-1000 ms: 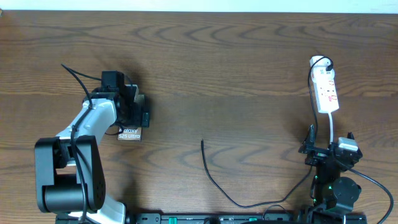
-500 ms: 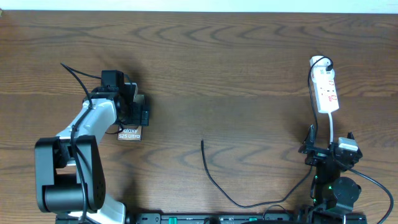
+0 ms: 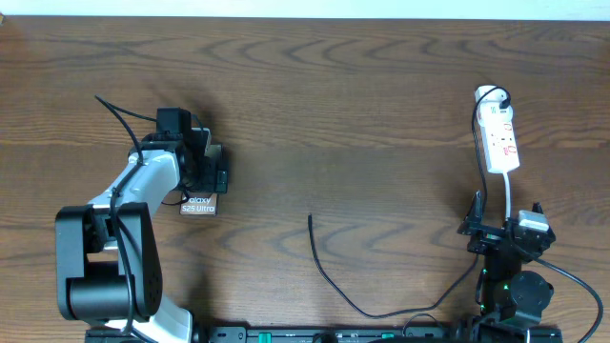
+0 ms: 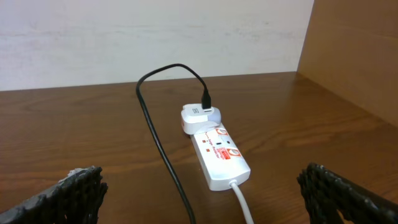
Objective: Plug charger to phone and switch on socket
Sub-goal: 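Close the left gripper on the phone box sides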
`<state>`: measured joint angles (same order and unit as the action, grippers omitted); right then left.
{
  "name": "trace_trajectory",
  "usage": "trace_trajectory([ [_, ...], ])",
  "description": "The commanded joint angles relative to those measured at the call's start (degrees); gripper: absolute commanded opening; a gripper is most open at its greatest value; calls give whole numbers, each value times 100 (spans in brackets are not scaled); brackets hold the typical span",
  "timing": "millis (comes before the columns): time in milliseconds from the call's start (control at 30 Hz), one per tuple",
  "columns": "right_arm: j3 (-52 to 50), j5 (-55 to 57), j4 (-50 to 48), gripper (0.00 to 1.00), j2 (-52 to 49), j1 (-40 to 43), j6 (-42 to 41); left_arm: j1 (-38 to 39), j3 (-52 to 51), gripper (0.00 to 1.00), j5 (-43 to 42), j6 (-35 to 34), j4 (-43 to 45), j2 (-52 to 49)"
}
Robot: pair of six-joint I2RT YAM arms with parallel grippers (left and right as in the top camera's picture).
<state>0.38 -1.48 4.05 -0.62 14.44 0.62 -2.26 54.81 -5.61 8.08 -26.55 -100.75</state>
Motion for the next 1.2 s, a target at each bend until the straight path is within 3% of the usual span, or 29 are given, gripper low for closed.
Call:
trace_trajectory([
  [0,-7,46,26,99,33,15,-59,-35,-26,98,15,136,15,-133],
  [1167,-7,46,26,99,33,15,-59,35,-26,98,498,304,118,-225],
])
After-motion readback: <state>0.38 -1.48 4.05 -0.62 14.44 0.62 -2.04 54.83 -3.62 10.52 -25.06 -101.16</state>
